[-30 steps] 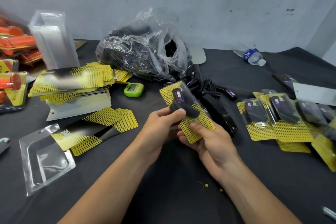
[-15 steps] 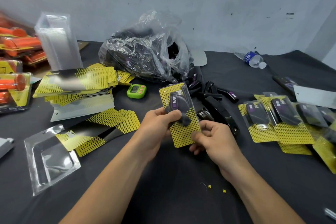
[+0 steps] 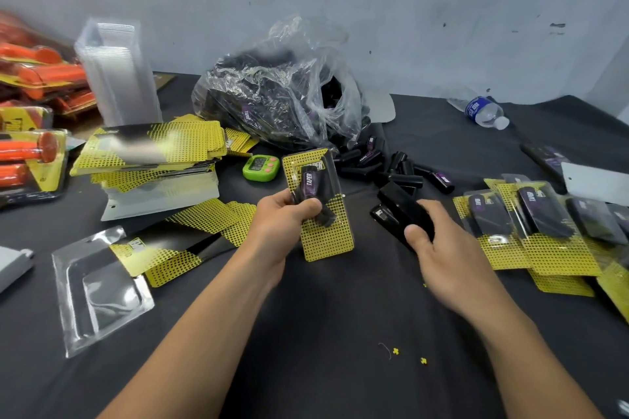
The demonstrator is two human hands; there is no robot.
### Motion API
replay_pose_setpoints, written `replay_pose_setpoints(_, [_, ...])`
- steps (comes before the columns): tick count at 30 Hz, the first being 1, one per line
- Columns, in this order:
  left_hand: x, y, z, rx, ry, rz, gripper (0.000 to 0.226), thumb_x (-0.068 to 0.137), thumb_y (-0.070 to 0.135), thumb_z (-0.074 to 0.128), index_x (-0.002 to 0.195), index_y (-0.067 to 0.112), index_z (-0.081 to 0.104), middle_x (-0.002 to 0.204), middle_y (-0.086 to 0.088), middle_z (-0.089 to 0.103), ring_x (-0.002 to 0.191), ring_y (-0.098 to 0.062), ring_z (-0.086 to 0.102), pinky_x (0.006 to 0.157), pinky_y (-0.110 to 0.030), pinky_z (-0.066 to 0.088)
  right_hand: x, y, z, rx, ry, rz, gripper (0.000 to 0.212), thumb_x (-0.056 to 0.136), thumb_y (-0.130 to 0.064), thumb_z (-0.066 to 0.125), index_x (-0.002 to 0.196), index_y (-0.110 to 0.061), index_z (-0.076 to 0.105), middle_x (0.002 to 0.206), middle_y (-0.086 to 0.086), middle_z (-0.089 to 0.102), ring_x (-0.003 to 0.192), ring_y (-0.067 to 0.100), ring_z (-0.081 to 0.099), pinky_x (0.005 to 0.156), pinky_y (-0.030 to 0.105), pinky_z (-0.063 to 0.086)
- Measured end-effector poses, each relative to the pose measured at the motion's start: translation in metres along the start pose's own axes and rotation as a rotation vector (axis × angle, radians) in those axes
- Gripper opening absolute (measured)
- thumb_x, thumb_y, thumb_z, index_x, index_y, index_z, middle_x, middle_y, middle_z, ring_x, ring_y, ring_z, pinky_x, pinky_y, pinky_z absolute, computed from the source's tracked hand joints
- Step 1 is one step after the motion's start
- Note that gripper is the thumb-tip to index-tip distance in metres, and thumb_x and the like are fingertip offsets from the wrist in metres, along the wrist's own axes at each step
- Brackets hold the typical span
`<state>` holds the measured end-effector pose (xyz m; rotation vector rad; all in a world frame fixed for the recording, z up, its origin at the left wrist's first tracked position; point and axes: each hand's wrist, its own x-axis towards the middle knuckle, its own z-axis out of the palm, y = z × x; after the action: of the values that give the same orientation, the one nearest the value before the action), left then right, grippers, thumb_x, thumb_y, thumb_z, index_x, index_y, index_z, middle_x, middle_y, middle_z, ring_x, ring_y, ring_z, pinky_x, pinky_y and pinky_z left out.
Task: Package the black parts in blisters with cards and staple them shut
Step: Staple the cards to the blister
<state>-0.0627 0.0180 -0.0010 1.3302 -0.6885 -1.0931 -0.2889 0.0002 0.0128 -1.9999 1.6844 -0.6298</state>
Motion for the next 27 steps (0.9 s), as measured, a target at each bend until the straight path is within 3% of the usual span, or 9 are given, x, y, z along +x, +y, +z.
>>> replay_pose_setpoints(2, [0.002, 0.002, -0.003, -0.026, 0.039, 0.005, 0.013, 0.096, 0.005, 0.067, 0.101, 0.013, 0.075, 0.104, -0.015, 0.079, 0.105, -0.037, 0.073, 0.097, -0.059, 0.056, -0.002, -0.003, -0.002, 0.03, 0.058, -0.043, 0.008, 0.098, -0.037, 0.06, 0.101, -0.036, 0.052, 0.107, -0.013, 0.066, 0.091, 0.009, 0.061, 0.073, 0.037, 0.046])
replay_pose_setpoints(4, [0.004, 0.004, -0.005, -0.05, 0.089, 0.003, 0.012, 0.096, 0.006, 0.067, 0.101, 0.013, 0.075, 0.105, -0.014, 0.079, 0.108, -0.038, 0.072, 0.1, -0.061, 0.054, -0.006, -0.007, 0.003, -0.054, -0.004, -0.056, 0.018, 0.093, -0.041, 0.064, 0.095, -0.036, 0.047, 0.1, -0.016, 0.06, 0.084, 0.005, 0.056, 0.068, 0.036, 0.044])
replay_pose_setpoints(6, [0.005, 0.006, -0.009, -0.071, 0.135, 0.0, 0.011, 0.096, 0.007, 0.068, 0.103, 0.012, 0.075, 0.107, -0.014, 0.078, 0.111, -0.038, 0.07, 0.103, -0.062, 0.051, -0.009, -0.014, 0.011, -0.156, -0.054, -0.078, 0.025, 0.092, -0.047, 0.059, 0.11, -0.043, 0.042, 0.107, -0.015, 0.061, 0.088, 0.016, 0.059, 0.072, 0.039, 0.045])
replay_pose_setpoints(10, [0.006, 0.01, -0.013, -0.107, 0.193, 0.012, 0.013, 0.097, 0.008, 0.067, 0.107, 0.013, 0.074, 0.108, -0.013, 0.078, 0.109, -0.035, 0.071, 0.101, -0.06, 0.053, -0.003, -0.025, 0.023, -0.285, 0.051, -0.109, 0.095, 0.084, -0.067, 0.06, 0.16, -0.037, 0.012, 0.136, -0.007, 0.059, 0.118, 0.024, 0.055, 0.097, 0.043, 0.042])
replay_pose_setpoints(13, [0.009, 0.009, -0.016, -0.152, 0.2, 0.014, 0.016, 0.098, 0.007, 0.065, 0.11, 0.012, 0.073, 0.105, -0.01, 0.079, 0.103, -0.03, 0.075, 0.088, -0.047, 0.061, 0.002, -0.029, 0.034, -0.337, 0.061, -0.054, 0.089, 0.088, -0.068, 0.06, 0.158, -0.023, 0.028, 0.146, -0.002, 0.053, 0.132, 0.023, 0.048, 0.107, 0.041, 0.038])
replay_pose_setpoints(15, [0.01, 0.01, -0.019, -0.241, 0.185, 0.006, 0.014, 0.099, 0.004, 0.062, 0.106, 0.012, 0.071, 0.096, -0.005, 0.079, 0.088, -0.018, 0.078, 0.069, -0.033, 0.063, 0.003, -0.022, 0.037, -0.179, 0.097, -0.077, 0.075, 0.091, -0.062, 0.062, 0.151, -0.023, 0.043, 0.138, -0.004, 0.057, 0.128, 0.021, 0.052, 0.103, 0.039, 0.041])
replay_pose_setpoints(18, [0.009, 0.015, -0.022, -0.337, 0.189, -0.046, 0.008, 0.1, 0.005, 0.061, 0.104, 0.01, 0.066, 0.099, -0.006, 0.076, 0.088, -0.015, 0.075, 0.067, -0.028, 0.058, 0.003, -0.018, 0.027, 0.568, 0.135, 0.02, 0.047, 0.094, -0.047, 0.067, 0.133, -0.021, 0.068, 0.122, -0.005, 0.072, 0.11, 0.009, 0.068, 0.092, 0.031, 0.052])
replay_pose_setpoints(21, [0.009, 0.02, -0.023, -0.399, 0.169, -0.077, 0.009, 0.101, 0.006, 0.06, 0.109, 0.005, 0.063, 0.109, -0.012, 0.073, 0.099, -0.021, 0.072, 0.07, -0.03, 0.06, -0.006, -0.021, 0.018, 1.299, -0.21, 0.252, 0.034, 0.096, -0.044, 0.064, 0.095, -0.016, 0.084, 0.096, 0.007, 0.078, 0.086, 0.019, 0.076, 0.073, 0.037, 0.061])
replay_pose_setpoints(27, [-0.002, 0.029, -0.02, -0.411, 0.092, 0.007, 0.018, 0.102, 0.011, 0.058, 0.119, 0.006, 0.061, 0.119, -0.014, 0.068, 0.113, -0.024, 0.068, 0.099, -0.037, 0.056, -0.025, -0.034, 0.031, 0.994, -0.394, 0.17, 0.045, 0.087, -0.05, 0.064, 0.09, -0.006, 0.073, 0.077, 0.021, 0.07, 0.065, 0.028, 0.068, 0.059, 0.035, 0.057])
